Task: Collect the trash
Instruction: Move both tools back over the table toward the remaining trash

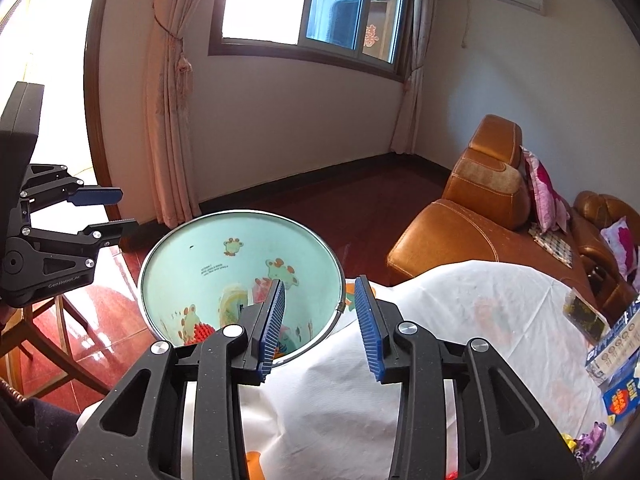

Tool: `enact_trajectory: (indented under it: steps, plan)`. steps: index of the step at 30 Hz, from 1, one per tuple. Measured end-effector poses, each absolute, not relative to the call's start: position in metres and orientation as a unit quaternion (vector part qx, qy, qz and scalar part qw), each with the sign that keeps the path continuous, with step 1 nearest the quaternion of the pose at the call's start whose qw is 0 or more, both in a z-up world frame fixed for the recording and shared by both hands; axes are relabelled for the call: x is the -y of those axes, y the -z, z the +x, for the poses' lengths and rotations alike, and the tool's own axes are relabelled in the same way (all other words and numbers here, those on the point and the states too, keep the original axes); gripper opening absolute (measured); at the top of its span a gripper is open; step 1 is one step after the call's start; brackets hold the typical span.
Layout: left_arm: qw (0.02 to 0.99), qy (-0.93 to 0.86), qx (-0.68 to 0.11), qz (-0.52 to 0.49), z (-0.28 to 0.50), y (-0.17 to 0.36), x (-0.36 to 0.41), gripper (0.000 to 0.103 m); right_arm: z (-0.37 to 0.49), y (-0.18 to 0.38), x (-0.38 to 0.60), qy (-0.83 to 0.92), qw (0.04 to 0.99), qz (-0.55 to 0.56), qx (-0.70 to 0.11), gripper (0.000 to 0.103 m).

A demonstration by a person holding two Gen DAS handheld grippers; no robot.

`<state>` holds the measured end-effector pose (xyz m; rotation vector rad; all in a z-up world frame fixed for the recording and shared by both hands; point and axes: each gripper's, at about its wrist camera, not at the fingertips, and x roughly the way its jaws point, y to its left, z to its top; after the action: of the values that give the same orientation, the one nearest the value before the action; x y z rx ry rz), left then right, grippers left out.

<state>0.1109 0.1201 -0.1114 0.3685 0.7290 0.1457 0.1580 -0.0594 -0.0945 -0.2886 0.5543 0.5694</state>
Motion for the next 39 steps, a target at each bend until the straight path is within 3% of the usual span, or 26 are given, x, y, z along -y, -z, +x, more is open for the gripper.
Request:
enact_trajectory:
  steps: [22,30,39]
  plan:
    - [0.917,-0.055,-0.349,0.184,0.107,0.111,-0.103,0.052,0.129,0.069,0.095,-0.205,0.935,-0.118,-0.266,0.043]
    - [0.918,0.003,-0.342,0.203,0.099,0.112,-0.052,0.058,0.078,0.049,0.194,-0.093,0.96,-0.051,-0.259,0.05]
    - [0.916,0.072,-0.327,0.221,0.094,0.112,0.028,0.058,0.03,0.079,0.324,0.057,0.954,0.036,-0.291,0.054]
